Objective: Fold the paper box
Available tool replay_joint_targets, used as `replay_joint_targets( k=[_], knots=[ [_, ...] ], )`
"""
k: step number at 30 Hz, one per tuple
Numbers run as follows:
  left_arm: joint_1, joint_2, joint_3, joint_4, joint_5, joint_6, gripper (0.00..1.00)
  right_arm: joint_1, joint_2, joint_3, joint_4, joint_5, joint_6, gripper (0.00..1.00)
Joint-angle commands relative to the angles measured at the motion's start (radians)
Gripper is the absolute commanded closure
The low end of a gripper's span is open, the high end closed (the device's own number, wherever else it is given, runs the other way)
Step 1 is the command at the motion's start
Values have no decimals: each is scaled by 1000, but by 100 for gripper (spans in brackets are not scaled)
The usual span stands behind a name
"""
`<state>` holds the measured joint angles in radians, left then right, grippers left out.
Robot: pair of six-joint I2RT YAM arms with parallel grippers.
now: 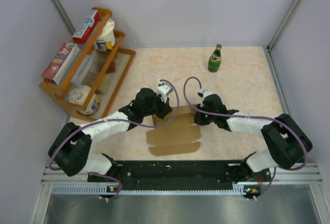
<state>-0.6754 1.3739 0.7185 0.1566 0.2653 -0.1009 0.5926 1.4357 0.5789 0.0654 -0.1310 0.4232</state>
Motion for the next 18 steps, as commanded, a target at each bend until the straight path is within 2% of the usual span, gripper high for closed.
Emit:
replay_joint_targets(
  k=[1,18],
  knots=[
    [-4,16,38,-2,18,17,100,-4,-17,59,56,-51,19,100],
    [-13,57,65,-23,35,27,100,-4,57,96,79,-168,-6,100]
  ],
)
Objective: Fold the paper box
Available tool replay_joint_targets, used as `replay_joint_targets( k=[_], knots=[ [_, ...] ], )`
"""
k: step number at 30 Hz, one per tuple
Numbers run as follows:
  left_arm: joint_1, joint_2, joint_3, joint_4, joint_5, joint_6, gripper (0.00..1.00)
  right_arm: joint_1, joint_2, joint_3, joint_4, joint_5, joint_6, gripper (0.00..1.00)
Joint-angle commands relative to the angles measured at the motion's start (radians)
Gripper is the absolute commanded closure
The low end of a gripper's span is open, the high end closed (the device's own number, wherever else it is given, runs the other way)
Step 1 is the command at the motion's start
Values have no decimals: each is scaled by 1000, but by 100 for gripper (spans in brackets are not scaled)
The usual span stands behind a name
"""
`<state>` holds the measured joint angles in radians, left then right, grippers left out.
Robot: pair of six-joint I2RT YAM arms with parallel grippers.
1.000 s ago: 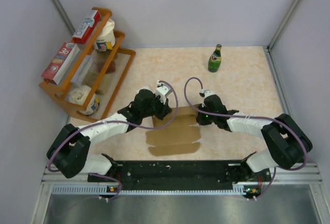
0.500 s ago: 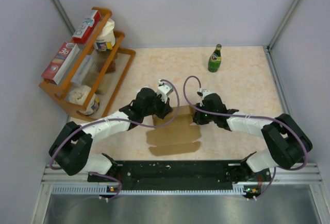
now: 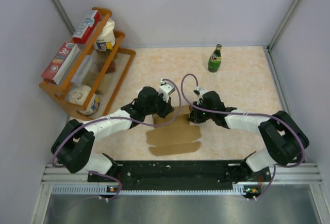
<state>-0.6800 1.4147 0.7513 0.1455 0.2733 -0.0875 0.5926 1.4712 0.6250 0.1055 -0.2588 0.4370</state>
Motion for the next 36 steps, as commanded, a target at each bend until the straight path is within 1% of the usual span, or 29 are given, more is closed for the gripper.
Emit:
replay_joint_targets(
  k=[1,9,14,28,32,36],
  knots=[
    [-9,18,36,-14,29,12,100,-4,27,54,36,-45,-21,100],
    [-15,29,43,-23,32,19,100,-4,87,91,3,-63,-44,100],
    [-21,33,49,-29,33,23,100,-2,112,91,13,-63,-43,100],
    [-24,47,62,-46,17,28,100,-4,94,74,42,-76,-47,100],
    [-26,47,62,-50,7,32,100,-2,83,70,28,-48,-49,100],
    [-24,47,63,-55,0,37,100,-2,45,62,-3,15,-38,100]
  ],
)
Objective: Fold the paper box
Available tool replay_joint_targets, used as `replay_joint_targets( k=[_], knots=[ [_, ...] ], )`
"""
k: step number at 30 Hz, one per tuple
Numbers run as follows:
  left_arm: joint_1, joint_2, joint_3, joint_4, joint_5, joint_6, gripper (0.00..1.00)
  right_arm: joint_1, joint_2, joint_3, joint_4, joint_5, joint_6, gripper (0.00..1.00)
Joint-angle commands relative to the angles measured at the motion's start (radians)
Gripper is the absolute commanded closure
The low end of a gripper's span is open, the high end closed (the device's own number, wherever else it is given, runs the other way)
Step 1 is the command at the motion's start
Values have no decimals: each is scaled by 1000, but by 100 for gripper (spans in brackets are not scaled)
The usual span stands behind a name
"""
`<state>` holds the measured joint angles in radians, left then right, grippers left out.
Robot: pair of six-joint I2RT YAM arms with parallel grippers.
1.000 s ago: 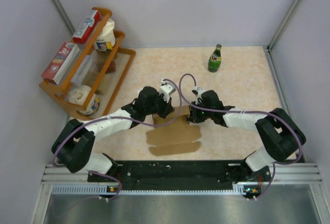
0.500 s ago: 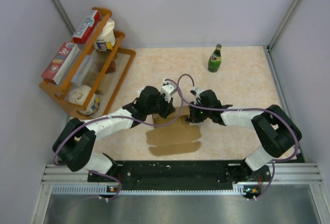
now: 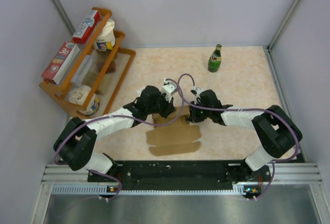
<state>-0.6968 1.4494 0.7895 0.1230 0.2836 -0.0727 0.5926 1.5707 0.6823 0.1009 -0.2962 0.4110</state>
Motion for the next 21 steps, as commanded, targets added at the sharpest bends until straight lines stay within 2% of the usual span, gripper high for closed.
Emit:
replay_joint_targets(
  k=[1,19,21],
  knots=[
    [-7,12,25,-33,-11,21,100,-2,-67,5,-7,61,-14,100],
    [-7,25,33,-42,-15,28,100,-5,-343,33,-300,339,-86,100],
    [-10,25,33,-43,-15,27,100,-4,-385,43,-342,390,-95,82]
  ],
)
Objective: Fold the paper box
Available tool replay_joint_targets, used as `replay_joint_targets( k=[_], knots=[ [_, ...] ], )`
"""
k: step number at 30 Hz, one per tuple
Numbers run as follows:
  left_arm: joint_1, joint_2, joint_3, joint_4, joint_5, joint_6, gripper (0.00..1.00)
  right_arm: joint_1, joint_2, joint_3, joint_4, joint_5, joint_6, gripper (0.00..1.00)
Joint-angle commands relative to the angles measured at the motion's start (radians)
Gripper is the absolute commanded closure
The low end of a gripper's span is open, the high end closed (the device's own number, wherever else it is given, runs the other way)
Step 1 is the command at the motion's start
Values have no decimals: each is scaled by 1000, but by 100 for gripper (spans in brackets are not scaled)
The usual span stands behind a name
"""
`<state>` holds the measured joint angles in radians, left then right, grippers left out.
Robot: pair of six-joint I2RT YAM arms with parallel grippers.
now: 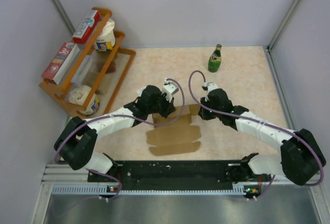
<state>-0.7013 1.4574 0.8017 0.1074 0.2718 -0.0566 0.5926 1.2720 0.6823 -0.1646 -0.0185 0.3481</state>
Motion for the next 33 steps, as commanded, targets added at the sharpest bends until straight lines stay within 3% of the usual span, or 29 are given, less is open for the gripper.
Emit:
replay_joint_targets(
  k=[1,5,14,18,27,33],
  knots=[
    [-3,17,21,-28,-3,12,100,-2,-104,51,-94,138,-35,77],
    [-3,18,22,-28,-3,11,100,-5,-143,86,-151,192,-69,64],
    [-4,18,24,-31,-8,14,100,-5,-76,171,-225,163,-195,50],
    [-4,20,24,-32,-8,11,100,-5,-60,177,-222,152,-222,49],
    [-6,21,27,-34,-9,12,100,-63,-19,178,-161,42,-227,65],
    [-4,20,27,-35,-9,11,100,-76,-2,175,-148,26,-228,66]
  ],
)
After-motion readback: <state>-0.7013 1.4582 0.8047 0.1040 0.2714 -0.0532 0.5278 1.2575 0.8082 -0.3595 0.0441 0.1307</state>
